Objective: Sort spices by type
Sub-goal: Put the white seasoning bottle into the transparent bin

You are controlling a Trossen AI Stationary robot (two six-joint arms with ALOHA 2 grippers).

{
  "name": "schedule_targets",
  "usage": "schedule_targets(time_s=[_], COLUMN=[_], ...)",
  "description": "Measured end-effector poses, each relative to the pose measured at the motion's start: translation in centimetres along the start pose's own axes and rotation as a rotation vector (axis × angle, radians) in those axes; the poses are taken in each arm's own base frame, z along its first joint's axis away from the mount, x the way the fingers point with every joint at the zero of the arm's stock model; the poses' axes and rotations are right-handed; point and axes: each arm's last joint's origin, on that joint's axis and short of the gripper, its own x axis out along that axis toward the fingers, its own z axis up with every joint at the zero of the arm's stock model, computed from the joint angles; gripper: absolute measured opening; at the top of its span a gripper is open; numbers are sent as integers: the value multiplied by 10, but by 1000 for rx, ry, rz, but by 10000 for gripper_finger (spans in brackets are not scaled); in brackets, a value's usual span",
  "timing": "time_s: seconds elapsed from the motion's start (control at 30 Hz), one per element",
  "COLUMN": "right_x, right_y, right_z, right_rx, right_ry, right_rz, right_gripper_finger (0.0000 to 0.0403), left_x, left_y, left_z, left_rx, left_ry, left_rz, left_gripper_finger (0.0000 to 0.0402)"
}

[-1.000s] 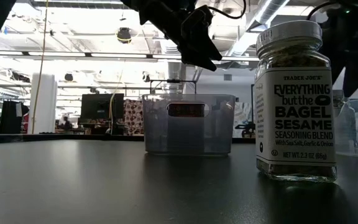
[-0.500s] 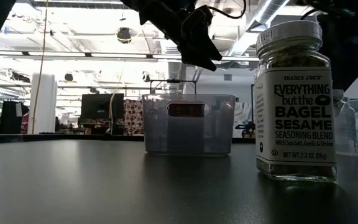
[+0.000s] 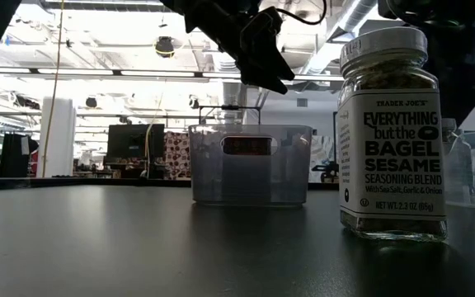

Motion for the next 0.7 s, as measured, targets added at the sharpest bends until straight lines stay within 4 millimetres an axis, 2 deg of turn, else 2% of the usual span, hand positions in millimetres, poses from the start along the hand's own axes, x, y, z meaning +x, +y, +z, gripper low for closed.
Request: schedule_targets(time_s=[0.33,0.7], right_x=[0,-4], right_y=[0,-5], right_z=[0,-9], right_rx=[7,172], right_ry=[0,36], right_rz=[1,-39], right_gripper_finger=[230,241], left_x=[0,0], left_y=[0,0], left_z=[0,0], left_rx=[0,0], left_ry=[0,0], left_rz=[0,0], left_gripper_finger=[320,320])
